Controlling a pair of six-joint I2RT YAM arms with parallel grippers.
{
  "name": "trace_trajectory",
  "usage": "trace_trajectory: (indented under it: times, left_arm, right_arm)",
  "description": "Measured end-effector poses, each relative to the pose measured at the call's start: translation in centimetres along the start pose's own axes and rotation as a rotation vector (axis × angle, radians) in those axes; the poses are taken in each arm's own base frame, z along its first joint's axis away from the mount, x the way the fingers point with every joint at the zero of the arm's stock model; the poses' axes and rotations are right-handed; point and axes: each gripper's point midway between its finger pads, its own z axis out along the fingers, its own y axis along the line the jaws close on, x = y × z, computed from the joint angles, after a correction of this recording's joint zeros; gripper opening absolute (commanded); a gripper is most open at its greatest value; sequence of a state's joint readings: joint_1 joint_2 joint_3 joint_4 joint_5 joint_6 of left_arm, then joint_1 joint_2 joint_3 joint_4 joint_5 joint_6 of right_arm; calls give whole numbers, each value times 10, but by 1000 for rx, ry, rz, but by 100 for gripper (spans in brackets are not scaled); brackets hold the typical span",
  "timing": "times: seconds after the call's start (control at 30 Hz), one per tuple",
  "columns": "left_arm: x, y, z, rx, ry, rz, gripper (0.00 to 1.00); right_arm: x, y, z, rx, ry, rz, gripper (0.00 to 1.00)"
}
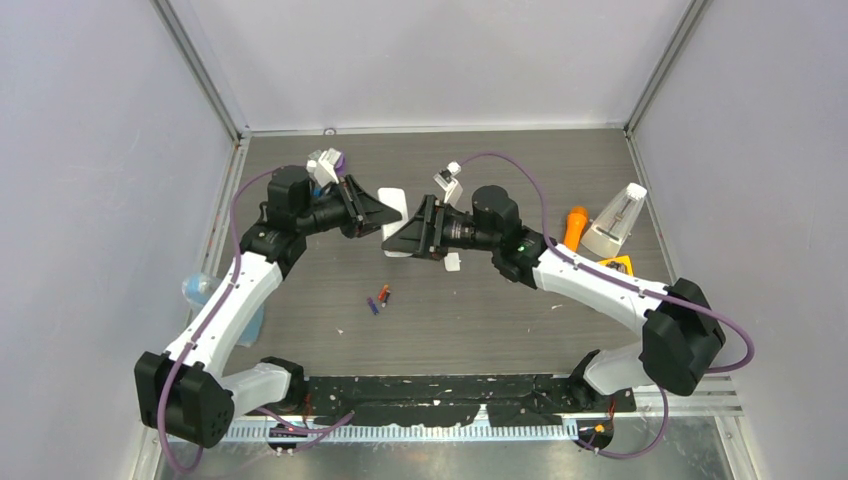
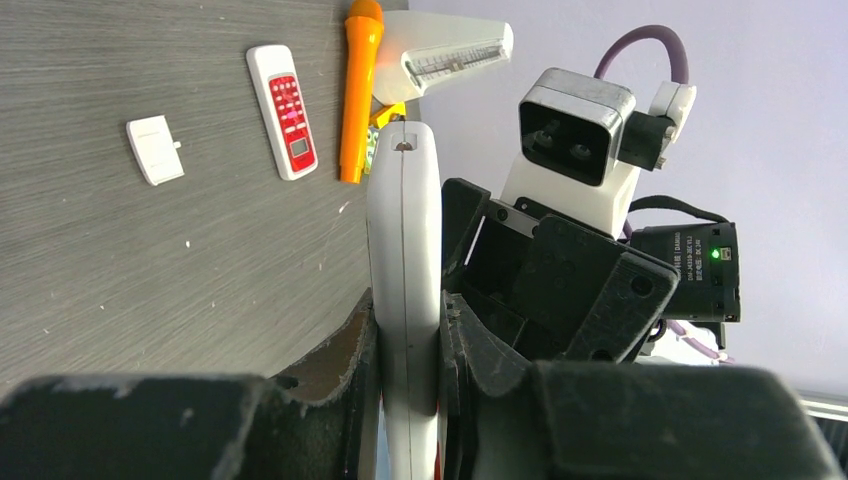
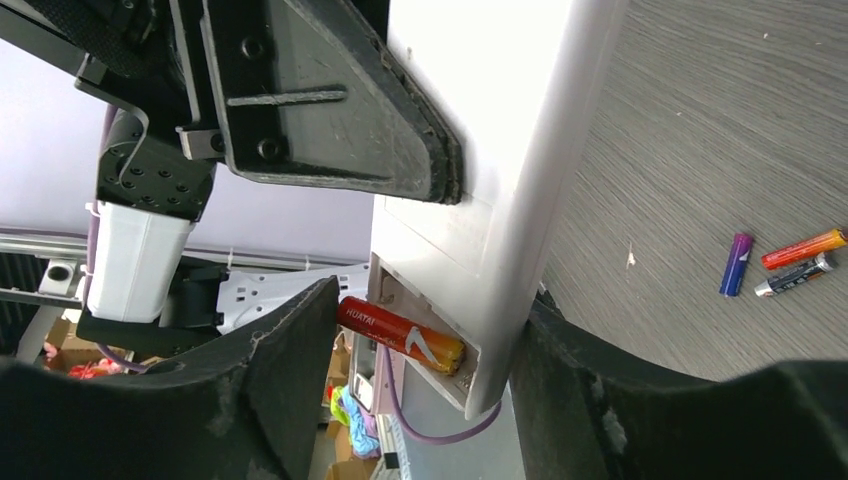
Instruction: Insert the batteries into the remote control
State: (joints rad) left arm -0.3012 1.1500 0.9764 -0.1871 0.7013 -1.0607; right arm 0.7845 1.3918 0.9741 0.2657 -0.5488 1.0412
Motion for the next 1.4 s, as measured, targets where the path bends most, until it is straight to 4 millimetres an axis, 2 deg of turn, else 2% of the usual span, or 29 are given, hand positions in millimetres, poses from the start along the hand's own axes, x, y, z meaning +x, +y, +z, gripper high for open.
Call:
trace_trajectory:
  times: [0.1,0.33,0.57,0.77,0.93,1.0,1.1,1.17,1.4]
  left_arm:
    - [0,0,0,-2,2,-1,0]
    - [1,1,0,-3,5,11,0]
    - [1,0,0,-1,4,15,0]
    - [0,-1,0,4,1,14,0]
    - [-4,-7,0,24,-13,-12,0]
    - [-6,-11,0,41,-17,-28,0]
    - [-8,-17,0,69,-20,-54,0]
    - [-9,-22,-1,89,-19,-67,0]
    - [-7,-34,-2,134,-6,-81,0]
  right_arm:
    - [1,-4,1,12,6,4,56]
    - [2,-8,1,32,11,18,54]
    - [-1,-10,2,44,-7,36,46]
    - [-2,-9,2,35,-18,44,40]
    - [-7,-4,2,13,-35,36,31]
    - [-9,-1,2,1,-43,32,30]
    - [-12,4,1,-18,-53,25,38]
    - [-14,9,-1,-32,-60,21,51]
    - [-15,27,-6,-90,-63,-1,77]
